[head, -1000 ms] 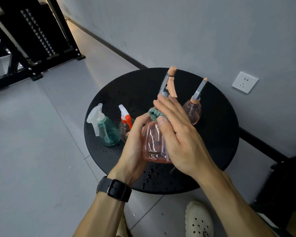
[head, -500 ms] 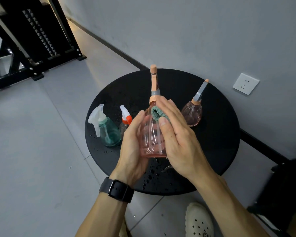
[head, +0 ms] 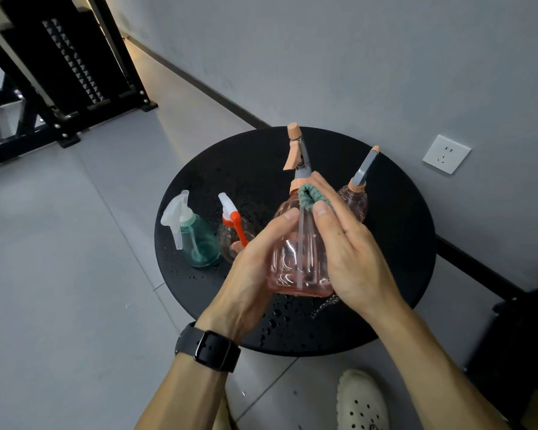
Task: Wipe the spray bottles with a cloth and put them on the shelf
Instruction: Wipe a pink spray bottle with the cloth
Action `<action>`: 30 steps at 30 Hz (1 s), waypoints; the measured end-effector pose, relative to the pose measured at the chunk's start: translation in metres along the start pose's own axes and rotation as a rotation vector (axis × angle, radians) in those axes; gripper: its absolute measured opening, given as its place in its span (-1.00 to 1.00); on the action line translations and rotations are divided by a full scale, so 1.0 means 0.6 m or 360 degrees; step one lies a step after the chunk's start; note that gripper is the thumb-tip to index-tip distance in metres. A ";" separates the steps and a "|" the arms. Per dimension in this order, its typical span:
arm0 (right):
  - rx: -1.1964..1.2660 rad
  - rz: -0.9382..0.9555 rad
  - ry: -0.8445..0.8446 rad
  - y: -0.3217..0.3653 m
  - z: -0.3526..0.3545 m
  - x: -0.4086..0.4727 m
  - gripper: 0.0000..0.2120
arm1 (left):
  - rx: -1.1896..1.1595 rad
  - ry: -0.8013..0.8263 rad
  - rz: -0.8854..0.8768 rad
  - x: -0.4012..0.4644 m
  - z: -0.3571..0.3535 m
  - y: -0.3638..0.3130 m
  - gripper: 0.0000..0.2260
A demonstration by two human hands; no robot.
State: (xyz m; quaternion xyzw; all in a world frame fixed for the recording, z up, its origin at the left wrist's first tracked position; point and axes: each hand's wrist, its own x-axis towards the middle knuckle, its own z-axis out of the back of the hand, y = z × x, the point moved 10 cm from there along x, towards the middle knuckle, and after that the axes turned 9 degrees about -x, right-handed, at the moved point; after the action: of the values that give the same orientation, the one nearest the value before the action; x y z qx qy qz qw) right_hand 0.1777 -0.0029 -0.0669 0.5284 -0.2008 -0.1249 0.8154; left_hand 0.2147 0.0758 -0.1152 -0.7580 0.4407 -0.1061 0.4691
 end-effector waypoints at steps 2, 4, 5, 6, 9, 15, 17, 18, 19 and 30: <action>0.0019 -0.0002 0.0016 0.002 -0.004 -0.002 -0.66 | -0.0051 -0.0087 -0.0014 0.001 0.010 -0.001 -0.64; 0.0042 0.0010 0.0033 0.005 -0.013 -0.005 -0.64 | -0.0072 -0.0184 -0.0029 0.002 0.023 -0.004 -0.58; 0.0047 0.0017 0.0032 0.005 -0.017 -0.007 -0.64 | -0.0076 -0.0220 -0.0047 0.003 0.029 -0.006 -0.57; 0.0053 0.0013 0.0022 0.001 -0.019 -0.009 -0.64 | -0.0096 -0.0240 -0.0062 0.003 0.031 -0.009 -0.57; 0.0135 -0.0049 -0.0031 -0.010 -0.016 -0.012 -0.60 | -0.0189 -0.0228 -0.0077 0.004 0.029 -0.012 -0.57; 0.0335 -0.0114 -0.0355 -0.010 0.020 -0.015 -0.52 | -0.0411 -0.0141 -0.0199 0.008 0.015 -0.044 -0.61; 0.0278 0.0023 -0.0518 0.010 0.034 -0.018 -0.54 | -0.0458 -0.0112 -0.0275 0.006 0.009 -0.058 -0.62; 0.0231 0.0120 -0.0584 0.025 0.039 -0.021 -0.57 | -0.0455 -0.0094 -0.0299 0.006 0.006 -0.061 -0.59; 0.0155 0.0223 -0.0644 0.040 0.042 -0.024 -0.61 | -0.0457 -0.0082 -0.0316 0.007 0.005 -0.060 -0.56; -0.0792 0.0759 -0.0794 0.122 0.008 -0.050 -0.59 | -0.0758 -0.0019 -0.0246 0.015 -0.009 -0.031 -0.56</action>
State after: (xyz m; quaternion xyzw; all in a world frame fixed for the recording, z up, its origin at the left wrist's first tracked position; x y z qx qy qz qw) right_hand 0.1486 0.0357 -0.0044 0.2076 -0.4723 -0.1015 0.8506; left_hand 0.2271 0.0688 -0.0996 -0.8792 0.3911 -0.0305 0.2704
